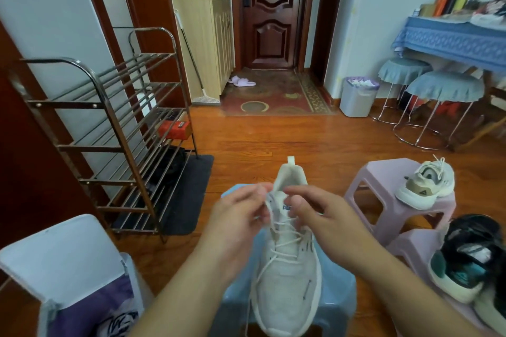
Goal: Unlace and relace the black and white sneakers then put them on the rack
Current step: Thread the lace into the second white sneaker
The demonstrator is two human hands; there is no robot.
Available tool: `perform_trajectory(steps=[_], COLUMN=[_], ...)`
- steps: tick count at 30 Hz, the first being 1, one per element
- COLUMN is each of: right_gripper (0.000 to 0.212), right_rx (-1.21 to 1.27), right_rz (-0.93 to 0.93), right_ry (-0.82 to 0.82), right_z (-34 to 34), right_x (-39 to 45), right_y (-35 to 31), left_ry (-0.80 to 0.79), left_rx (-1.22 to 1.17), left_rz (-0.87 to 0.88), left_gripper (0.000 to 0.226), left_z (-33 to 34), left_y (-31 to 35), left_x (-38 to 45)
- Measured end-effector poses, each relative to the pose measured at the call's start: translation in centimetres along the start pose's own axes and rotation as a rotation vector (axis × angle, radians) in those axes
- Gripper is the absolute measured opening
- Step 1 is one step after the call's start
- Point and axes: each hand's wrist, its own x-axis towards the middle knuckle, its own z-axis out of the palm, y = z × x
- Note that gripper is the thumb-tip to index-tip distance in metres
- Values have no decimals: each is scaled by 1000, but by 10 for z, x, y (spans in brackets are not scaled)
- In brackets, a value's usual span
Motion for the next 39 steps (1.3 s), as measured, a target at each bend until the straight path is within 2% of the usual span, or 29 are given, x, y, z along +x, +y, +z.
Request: perform_trajectory(steps=[2,5,7,10,13,15,17,19,21,24,26,28,33,39], right_gripper=[23,18,16,10,8,8,8,13,15,10,8,6,8,11], right_rx=[217,361,406,433,244,43,-87,-169,-250,-396,-529,-624,-733,-787], right_rz=[11,92,119,156,212,251,253,188,82,-50,-156,-215,-208,-286], right_ry=[3,118,73,80,363,497,487,428,357,237,222,269,351,302], right_z=[6,4,1,-3,-28,-45,-47,-35,-19,5,18,26,35,35], right_x=[0,2,2,6,17,24,25,23,20,18,20,24,32,33], right_y=[-5,-4,-2,-4,7,20,26,24,17,15,20,24,26,21], left_ry=[-64,-27,-30,-3,136,172,143,162,213,203,197,195,202,204], left_rx=[30,-27,-36,185,519,694,789,825,756,373,147,58,50,227], left_rz=[20,38,32,126,220,152,86,83,61,-70,-160,-202,-177,-40], left_gripper=[20,16,15,15,13,22,32,29,20,12,14,13,13,11], left_z=[14,24,28,25,14,10,10,10,8,3,2,4,8,6], left_y=[-6,-9,-8,-6,-8,-17,-28,-34,-32,-29,-27,-25,-27,-31], left_x=[-3,-3,-4,4,17,19,20,21,24,22,17,14,10,9])
